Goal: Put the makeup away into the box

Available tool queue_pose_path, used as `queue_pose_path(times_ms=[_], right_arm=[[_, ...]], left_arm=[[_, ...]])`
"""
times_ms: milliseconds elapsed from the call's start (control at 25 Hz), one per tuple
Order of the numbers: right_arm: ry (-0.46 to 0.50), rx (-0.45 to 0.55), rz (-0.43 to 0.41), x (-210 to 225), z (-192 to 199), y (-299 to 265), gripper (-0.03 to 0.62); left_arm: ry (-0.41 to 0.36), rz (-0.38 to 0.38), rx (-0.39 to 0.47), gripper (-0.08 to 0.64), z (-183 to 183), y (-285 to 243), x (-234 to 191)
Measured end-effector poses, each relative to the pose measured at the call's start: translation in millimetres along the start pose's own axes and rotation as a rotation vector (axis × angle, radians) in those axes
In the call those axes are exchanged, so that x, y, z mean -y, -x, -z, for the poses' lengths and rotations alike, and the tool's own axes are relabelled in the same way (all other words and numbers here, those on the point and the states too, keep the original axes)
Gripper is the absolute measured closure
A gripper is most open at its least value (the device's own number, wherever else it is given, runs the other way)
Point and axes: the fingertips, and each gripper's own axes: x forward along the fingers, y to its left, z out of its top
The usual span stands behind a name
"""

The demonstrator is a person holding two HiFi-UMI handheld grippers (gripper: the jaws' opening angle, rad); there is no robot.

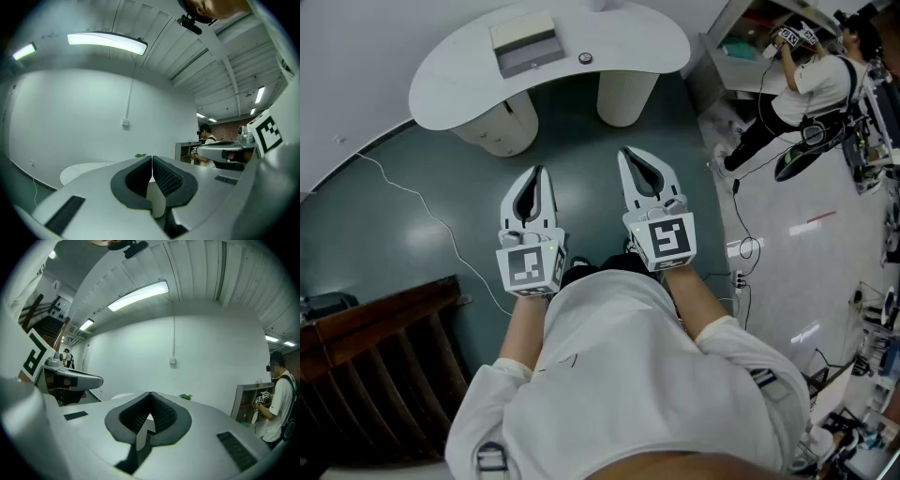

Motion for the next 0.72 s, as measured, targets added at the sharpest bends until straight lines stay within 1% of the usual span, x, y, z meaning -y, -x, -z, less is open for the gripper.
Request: queue_pose_path(times_ms=[80,160,240,320,400,480,560,640,720], right_arm=[[0.047,0.025,-0.006,-8,-4,-2,0.595],[0.067,0.008,-0.01,-16,-4,-5,0.594],[0.055,-0.026,-0.018,-22,2,-10,0.594],[0.037,-0.073,-0.024,-27,13,-13,0.594],[0.041,-0.106,-0.029,-28,23,-14,0.594],[0.053,-0.118,-0.037,-23,30,-19,0.592],[0.039,-0.148,-0.053,-18,34,-28,0.592],[0.03,-0.164,-0.067,-13,40,-38,0.569],[0.031,-0.164,-0.079,-7,47,-49,0.564]], left_arm=[[0.011,0.014,-0.009,0.537,3,4,-4],[0.024,0.022,-0.014,0.538,7,5,-9],[0.04,0.026,-0.022,0.538,13,4,-15],[0.054,0.031,-0.045,0.538,24,6,-17],[0.065,0.04,-0.073,0.537,35,6,-15],[0.072,0.047,-0.096,0.537,42,-1,-14],[0.076,0.051,-0.111,0.538,45,-12,-15],[0.075,0.052,-0.118,0.537,47,-22,-16],[0.069,0.047,-0.12,0.537,52,-31,-16]])
